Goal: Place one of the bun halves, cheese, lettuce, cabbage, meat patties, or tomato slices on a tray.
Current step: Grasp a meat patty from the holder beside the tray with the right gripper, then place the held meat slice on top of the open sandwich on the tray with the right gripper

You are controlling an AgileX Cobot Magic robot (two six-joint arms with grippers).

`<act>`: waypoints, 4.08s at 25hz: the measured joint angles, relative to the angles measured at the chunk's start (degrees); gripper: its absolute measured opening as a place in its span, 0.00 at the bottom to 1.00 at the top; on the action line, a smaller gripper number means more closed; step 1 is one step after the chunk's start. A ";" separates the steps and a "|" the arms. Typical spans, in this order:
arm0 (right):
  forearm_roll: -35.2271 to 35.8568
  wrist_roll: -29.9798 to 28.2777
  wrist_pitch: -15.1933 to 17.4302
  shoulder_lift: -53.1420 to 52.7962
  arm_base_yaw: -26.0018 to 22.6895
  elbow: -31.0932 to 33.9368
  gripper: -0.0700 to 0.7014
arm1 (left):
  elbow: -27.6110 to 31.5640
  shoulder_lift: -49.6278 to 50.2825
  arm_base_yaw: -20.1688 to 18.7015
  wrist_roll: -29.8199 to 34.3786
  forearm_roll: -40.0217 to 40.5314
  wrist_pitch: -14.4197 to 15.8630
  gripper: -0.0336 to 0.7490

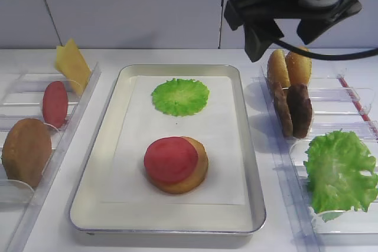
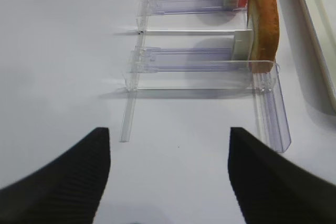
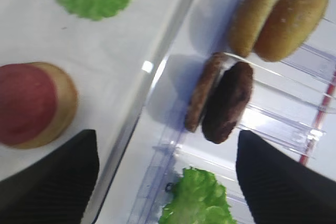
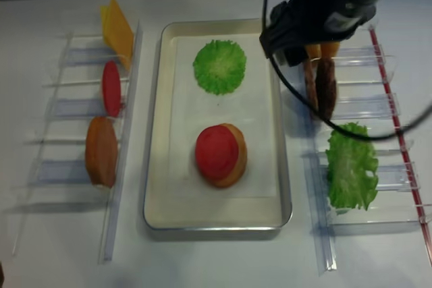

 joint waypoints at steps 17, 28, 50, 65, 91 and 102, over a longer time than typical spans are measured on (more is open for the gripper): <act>-11.49 18.09 -1.50 15.04 0.00 -0.80 0.74 | 0.00 0.00 0.00 0.00 0.00 0.00 0.66; -14.13 22.92 -1.98 20.64 0.00 -1.05 0.72 | 0.00 0.00 0.00 0.00 0.00 0.00 0.66; -13.00 27.09 -3.50 21.62 -2.33 -1.15 0.49 | 0.00 0.00 0.14 0.00 0.00 0.00 0.65; -13.85 27.09 -1.23 23.43 -2.33 -1.17 0.26 | 0.00 0.00 0.14 0.00 0.00 0.00 0.65; -4.94 18.00 0.87 14.10 -2.59 -11.12 0.26 | 0.00 0.00 0.14 0.00 0.00 -0.09 0.65; -1.17 11.69 2.06 -4.46 -2.59 -8.07 0.26 | 0.00 0.00 0.14 0.00 0.00 -0.09 0.65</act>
